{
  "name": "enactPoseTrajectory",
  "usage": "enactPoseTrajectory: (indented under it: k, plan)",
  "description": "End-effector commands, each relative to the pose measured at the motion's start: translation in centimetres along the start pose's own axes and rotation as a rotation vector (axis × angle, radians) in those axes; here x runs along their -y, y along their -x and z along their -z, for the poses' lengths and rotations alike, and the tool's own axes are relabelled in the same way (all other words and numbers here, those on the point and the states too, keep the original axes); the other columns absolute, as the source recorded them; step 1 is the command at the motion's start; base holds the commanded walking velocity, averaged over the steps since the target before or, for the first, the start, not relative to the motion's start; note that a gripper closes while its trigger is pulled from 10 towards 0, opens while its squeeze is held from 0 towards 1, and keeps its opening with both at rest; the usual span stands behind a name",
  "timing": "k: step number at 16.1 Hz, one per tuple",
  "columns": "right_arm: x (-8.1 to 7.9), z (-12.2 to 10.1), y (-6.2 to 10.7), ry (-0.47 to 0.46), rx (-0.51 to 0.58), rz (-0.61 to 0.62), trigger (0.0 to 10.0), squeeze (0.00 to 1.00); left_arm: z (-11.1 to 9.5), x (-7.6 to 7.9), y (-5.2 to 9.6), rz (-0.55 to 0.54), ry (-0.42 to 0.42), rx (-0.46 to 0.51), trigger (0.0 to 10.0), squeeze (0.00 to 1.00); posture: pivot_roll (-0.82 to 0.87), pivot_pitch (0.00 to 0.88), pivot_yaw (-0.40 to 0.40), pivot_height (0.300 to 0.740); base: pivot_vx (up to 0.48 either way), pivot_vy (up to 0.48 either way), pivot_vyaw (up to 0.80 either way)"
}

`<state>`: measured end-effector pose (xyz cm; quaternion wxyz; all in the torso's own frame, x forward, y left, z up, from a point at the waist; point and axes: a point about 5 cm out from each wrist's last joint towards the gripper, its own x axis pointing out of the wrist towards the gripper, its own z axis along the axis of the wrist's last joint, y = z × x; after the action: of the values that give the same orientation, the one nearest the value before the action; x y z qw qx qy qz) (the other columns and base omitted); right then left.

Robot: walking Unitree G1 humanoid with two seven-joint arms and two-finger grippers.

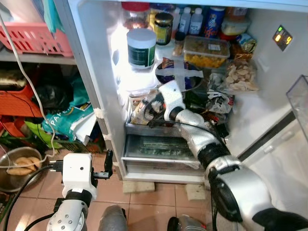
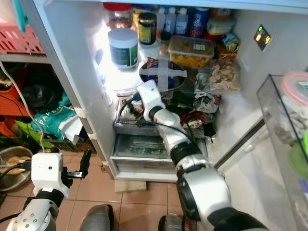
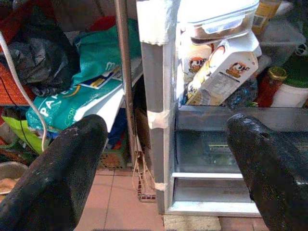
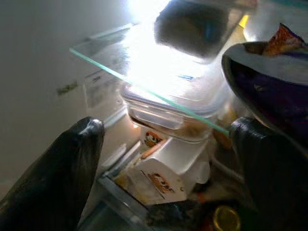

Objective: Restocking fridge

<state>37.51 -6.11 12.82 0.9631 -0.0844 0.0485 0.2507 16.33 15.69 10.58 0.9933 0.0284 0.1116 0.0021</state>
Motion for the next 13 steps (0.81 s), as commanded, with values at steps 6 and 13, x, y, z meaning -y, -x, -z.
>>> enactPoseTrajectory:
  k: [6,13]
  plan:
    - [2.4,-1.7,-0.5,-0.037,0.005,0.179,10.0,0.87,0.1,0.5,1.6,-0.03,0.024,-0.04,10.0,0.0,0.27,0.219,-0.056,0.74,0.0,0.0,0.0]
    - [2.7,-2.0,-0.3,-0.03,0.048,0.159,10.0,0.5,0.0,0.9,0.8,-0.016,0.041,-0.039,10.0,0.0,0.25,0.202,-0.063,0.74,0.0,0.0,0.0]
